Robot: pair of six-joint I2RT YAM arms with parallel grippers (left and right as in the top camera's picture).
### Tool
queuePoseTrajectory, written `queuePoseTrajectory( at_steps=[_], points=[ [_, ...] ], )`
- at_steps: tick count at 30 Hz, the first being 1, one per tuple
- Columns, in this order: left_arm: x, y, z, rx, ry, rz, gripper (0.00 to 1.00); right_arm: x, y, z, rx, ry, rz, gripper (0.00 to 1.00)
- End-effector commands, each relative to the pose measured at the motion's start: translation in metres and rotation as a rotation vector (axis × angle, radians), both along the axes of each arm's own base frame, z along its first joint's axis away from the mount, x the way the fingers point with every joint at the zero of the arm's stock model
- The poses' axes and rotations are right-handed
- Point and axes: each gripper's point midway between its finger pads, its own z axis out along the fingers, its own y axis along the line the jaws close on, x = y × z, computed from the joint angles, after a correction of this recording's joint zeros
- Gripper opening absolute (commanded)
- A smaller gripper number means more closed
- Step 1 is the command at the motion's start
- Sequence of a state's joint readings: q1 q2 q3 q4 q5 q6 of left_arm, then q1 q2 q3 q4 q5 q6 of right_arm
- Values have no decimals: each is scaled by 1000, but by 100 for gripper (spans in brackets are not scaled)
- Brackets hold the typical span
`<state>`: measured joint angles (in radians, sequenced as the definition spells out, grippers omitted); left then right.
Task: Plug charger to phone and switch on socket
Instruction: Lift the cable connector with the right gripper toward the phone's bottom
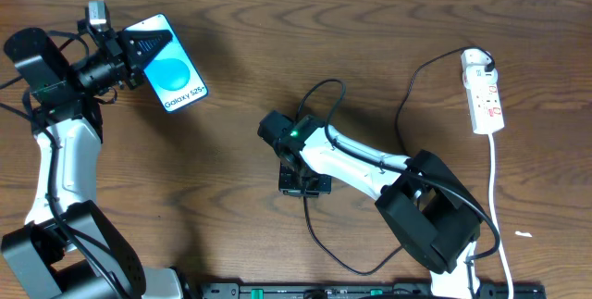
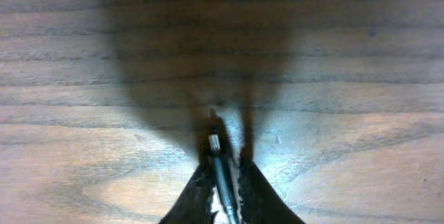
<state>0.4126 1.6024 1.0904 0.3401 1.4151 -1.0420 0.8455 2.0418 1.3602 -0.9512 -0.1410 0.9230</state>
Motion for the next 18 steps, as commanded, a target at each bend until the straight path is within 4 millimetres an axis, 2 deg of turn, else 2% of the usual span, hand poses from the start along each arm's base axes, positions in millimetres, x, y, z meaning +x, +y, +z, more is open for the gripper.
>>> queuePoseTrajectory(
  at_steps=[1, 11, 18],
  points=[
    [-4, 0, 11, 18, -43, -8, 7, -4, -2, -12, -24, 23, 17, 10],
    [-4, 0, 11, 18, -43, -8, 7, -5, -2, -12, -27, 26, 16, 1],
    [-4, 0, 11, 18, -43, -8, 7, -6, -2, -12, -24, 29, 17, 1]
  ],
)
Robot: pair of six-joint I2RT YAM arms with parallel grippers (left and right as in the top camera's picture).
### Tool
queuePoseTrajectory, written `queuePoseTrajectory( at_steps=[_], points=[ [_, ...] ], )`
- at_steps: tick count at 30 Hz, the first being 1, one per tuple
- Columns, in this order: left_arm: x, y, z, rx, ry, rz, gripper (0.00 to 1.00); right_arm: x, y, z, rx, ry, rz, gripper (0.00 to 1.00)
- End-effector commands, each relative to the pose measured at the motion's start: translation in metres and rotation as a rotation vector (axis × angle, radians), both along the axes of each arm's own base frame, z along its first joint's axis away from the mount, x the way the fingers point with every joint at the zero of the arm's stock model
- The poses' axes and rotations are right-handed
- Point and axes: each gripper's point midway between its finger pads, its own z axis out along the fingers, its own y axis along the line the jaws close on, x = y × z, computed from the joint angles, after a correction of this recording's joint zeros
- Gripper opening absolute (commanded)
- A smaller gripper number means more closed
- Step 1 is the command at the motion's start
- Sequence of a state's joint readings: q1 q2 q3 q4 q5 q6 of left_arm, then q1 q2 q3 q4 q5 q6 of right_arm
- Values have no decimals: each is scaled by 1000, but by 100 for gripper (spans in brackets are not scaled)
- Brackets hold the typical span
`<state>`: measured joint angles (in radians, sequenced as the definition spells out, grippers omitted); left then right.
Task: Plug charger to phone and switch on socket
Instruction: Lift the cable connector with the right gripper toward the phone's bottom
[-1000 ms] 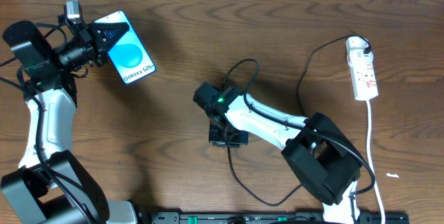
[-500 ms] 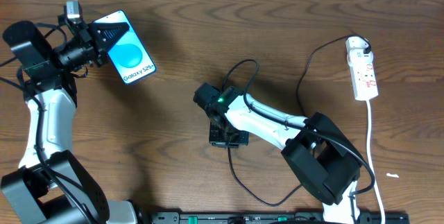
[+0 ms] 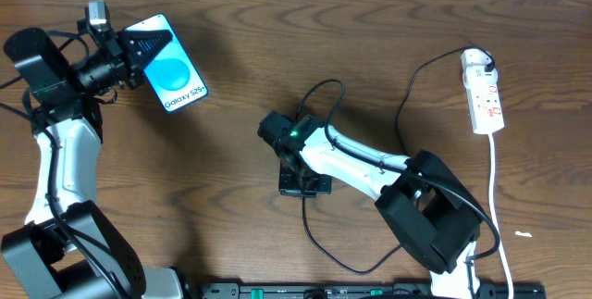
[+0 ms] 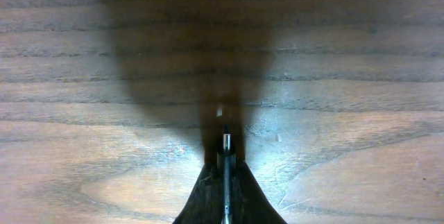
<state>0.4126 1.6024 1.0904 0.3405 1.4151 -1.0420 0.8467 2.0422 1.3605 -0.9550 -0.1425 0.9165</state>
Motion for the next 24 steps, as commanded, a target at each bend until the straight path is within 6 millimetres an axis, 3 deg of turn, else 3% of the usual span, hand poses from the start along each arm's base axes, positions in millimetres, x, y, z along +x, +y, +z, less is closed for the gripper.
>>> queuePoseTrajectory(
  at_steps=[1, 7, 12, 17, 21, 24],
  points=[
    [-4, 0, 11, 18, -43, -8, 7, -5, -1, -12, -19, 28, 8, 1],
    [-4, 0, 11, 18, -43, -8, 7, -5, 6, -8, 78, 86, 49, 1],
    [-4, 0, 11, 18, -43, -8, 8, -3, 35, 6, 355, 163, 160, 1],
    [-4, 1, 11, 18, -43, -7, 7, 7, 69, 42, 752, 167, 324, 1],
    [-4, 3, 11, 18, -43, -1, 7, 17, 88, 90, 1134, 120, 466, 1],
    [-5, 5, 11, 18, -43, 3, 7, 24, 94, 108, 1264, 65, 528, 1]
  ],
)
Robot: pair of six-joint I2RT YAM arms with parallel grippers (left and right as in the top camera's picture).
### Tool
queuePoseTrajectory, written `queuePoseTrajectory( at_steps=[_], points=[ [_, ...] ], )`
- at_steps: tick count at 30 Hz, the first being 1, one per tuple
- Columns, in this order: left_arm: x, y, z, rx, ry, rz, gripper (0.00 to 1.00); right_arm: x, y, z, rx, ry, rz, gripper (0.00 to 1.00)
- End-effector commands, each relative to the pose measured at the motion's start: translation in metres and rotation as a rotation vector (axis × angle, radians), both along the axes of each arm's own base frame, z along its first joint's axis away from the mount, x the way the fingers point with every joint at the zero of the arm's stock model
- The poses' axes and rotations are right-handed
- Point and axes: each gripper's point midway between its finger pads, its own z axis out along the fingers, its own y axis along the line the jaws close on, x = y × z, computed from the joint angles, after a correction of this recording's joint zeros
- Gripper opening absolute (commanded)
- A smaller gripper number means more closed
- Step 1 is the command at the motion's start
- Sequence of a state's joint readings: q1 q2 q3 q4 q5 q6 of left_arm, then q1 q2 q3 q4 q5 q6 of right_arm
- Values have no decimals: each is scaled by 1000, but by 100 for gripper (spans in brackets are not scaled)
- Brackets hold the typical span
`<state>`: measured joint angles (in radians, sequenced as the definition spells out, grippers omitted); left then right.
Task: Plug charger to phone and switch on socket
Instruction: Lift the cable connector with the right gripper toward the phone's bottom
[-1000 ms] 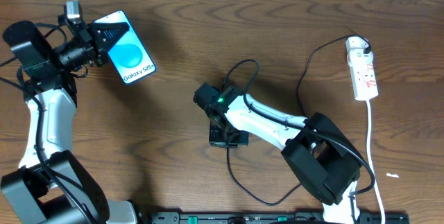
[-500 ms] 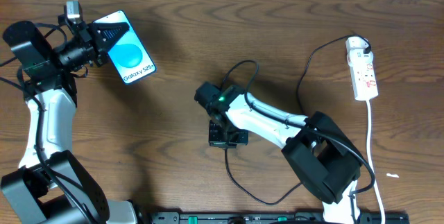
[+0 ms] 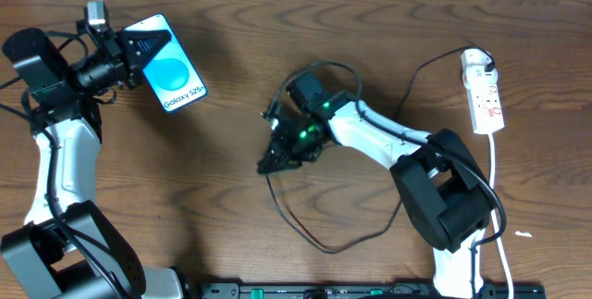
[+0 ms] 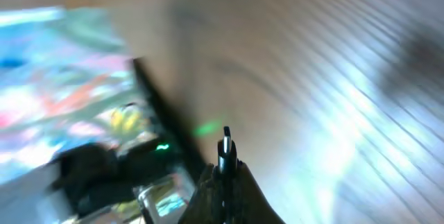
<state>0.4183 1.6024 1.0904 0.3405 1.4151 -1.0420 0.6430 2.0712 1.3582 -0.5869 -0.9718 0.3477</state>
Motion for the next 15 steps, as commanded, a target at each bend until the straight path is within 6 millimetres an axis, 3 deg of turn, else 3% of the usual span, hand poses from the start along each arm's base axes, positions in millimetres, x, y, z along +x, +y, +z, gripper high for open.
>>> queuePoseTrajectory(
  at_steps=[1, 8, 15],
  points=[
    [-5, 3, 11, 18, -43, -4, 7, -7, 11, 42, 311, -11, 124, 1],
    [-13, -1, 19, 28, -99, -62, 7, -11, 17, 85, 650, -152, 267, 1],
    [-17, -5, 27, 41, -146, -100, 7, -10, 25, 107, 829, -317, 363, 1]
  ],
)
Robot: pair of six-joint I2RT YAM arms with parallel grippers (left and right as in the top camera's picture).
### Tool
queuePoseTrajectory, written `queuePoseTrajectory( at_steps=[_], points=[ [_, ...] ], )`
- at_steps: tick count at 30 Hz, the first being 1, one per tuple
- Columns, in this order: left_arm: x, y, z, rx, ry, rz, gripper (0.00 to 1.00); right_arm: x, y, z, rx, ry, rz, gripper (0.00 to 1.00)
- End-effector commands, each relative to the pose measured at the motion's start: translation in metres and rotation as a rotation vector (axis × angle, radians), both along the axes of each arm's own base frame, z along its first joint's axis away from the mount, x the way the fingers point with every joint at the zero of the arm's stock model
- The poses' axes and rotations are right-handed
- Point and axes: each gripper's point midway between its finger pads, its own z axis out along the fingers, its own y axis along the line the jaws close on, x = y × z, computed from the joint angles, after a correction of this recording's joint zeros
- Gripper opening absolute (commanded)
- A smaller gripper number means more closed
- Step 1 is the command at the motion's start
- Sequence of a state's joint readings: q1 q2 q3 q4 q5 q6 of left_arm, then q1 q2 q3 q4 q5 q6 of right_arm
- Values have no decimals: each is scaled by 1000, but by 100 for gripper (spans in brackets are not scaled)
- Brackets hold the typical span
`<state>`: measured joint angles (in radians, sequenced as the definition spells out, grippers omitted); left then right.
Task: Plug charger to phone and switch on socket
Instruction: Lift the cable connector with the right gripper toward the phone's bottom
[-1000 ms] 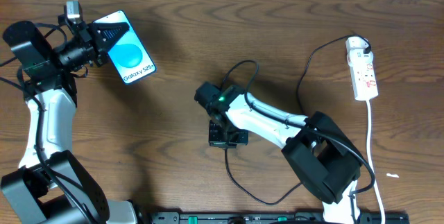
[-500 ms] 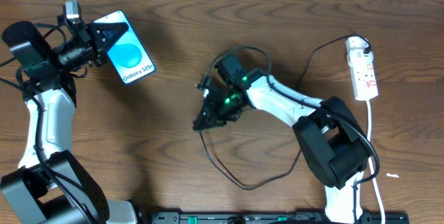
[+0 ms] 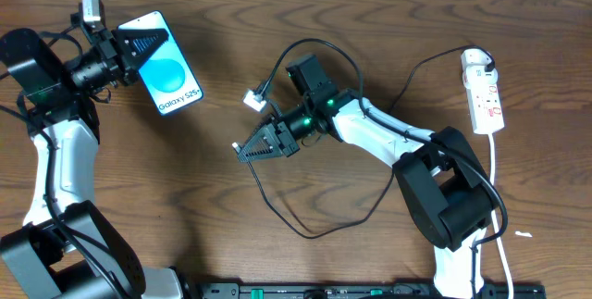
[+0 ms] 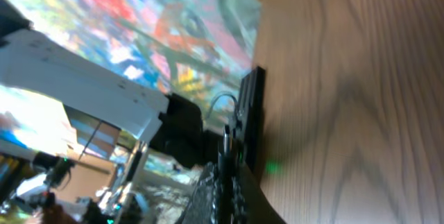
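The phone (image 3: 165, 64), its blue screen marked Galaxy S25+, is held off the table at the far left with my left gripper (image 3: 123, 47) shut on its upper edge. My right gripper (image 3: 244, 150) hovers mid-table, pointing left, some way right of and below the phone. It is shut on the charger plug (image 4: 226, 141), whose metal tip sticks out past the black fingers (image 4: 243, 196). The black cable (image 3: 305, 232) trails from the plug in loops to the white socket strip (image 3: 483, 91) at the far right. The switch's state cannot be read.
A small white tag (image 3: 252, 101) hangs on the cable above the right gripper. A black rail (image 3: 370, 291) runs along the near table edge. The right wrist view looks along the wood past the table edge (image 4: 251, 113) into a cluttered room.
My right gripper, still shut on the plug, has moved left and a little up, and its camera now faces the table edge. The phone has shifted slightly left.
My right gripper was down on the table with its fingers slightly apart round the plug. Then it was shut on the plug. Then it was raised and turned leftward with the cable trailing. Now it is further left, nearer the phone, which my left gripper held throughout.
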<state>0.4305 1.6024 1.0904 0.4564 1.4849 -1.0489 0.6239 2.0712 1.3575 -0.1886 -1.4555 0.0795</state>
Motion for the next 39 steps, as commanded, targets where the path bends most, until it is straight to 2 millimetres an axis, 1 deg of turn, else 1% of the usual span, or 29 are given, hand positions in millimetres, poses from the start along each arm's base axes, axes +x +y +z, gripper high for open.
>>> queuePoseTrajectory(
  at_steps=[1, 6, 11, 14, 18, 26, 31, 36, 39],
  points=[
    [-10, -4, 13, 11, -41, -43, 8, -8, 1, 18, 144, -66, 81, 1],
    [-9, -7, 13, 13, -44, -48, 7, -4, 4, 23, 168, -103, 81, 1],
    [-5, -21, 17, 35, -89, -62, 6, 3, 9, 32, 165, -107, 72, 1],
    [1, -28, 17, 38, -88, -42, 7, 7, 13, 38, 168, -118, 63, 1],
    [6, -34, 21, 51, -119, -27, 7, 13, 17, 48, 175, -136, 42, 1],
    [9, -33, 23, 60, -141, -4, 7, 26, 26, 65, 183, -152, -31, 1],
    [12, -36, 24, 61, -141, 4, 7, 36, 31, 69, 175, -145, -94, 1],
    [12, -44, 24, 60, -143, -12, 7, 39, 32, 72, 180, -145, -114, 1],
    [11, -44, 24, 60, -143, -15, 7, 40, 33, 74, 186, -152, -121, 1]
  ],
)
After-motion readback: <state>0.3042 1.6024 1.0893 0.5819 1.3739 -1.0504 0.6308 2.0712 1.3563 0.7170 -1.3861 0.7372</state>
